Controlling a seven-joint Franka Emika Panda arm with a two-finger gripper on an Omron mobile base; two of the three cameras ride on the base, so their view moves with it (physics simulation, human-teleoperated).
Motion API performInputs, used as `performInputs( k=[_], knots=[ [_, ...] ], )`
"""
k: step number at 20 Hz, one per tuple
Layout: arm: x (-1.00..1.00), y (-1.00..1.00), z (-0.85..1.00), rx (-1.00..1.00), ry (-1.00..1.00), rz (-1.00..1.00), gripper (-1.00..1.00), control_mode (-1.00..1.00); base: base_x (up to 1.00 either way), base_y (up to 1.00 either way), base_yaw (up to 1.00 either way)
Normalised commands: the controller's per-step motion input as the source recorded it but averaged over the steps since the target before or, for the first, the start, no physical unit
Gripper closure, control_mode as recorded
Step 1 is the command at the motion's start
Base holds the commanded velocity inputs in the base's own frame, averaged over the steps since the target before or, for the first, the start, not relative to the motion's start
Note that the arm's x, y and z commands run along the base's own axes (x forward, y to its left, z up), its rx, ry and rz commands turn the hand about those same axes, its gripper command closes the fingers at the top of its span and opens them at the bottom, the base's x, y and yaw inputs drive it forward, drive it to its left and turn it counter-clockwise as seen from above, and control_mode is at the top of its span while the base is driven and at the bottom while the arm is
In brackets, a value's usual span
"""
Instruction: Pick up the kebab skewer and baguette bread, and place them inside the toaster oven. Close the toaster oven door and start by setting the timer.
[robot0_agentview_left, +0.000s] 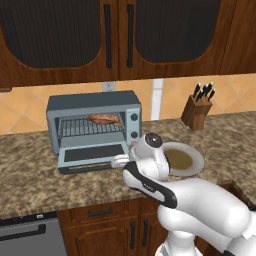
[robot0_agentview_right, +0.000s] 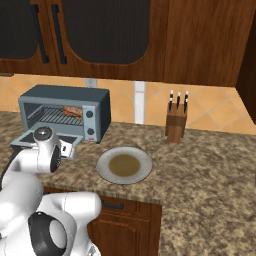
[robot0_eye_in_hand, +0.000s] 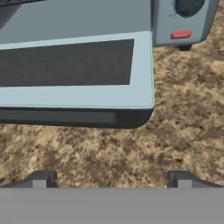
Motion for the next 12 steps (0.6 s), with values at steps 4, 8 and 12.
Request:
performInputs(
  k=[4,8,12],
  knots=[
    [0.12,-0.10,-0.34,0.00,0.00,0.08,-1.00,-1.00,0.00,0.00,0.00],
    [0.07,0.00,-0.46,0.00,0.00,0.07,-1.00,-1.00,0.00,0.00,0.00],
    [0.07,-0.06,-0.38,0.00,-0.01,0.06,-1.00,-1.00,0.00,0.00,0.00]
  ],
)
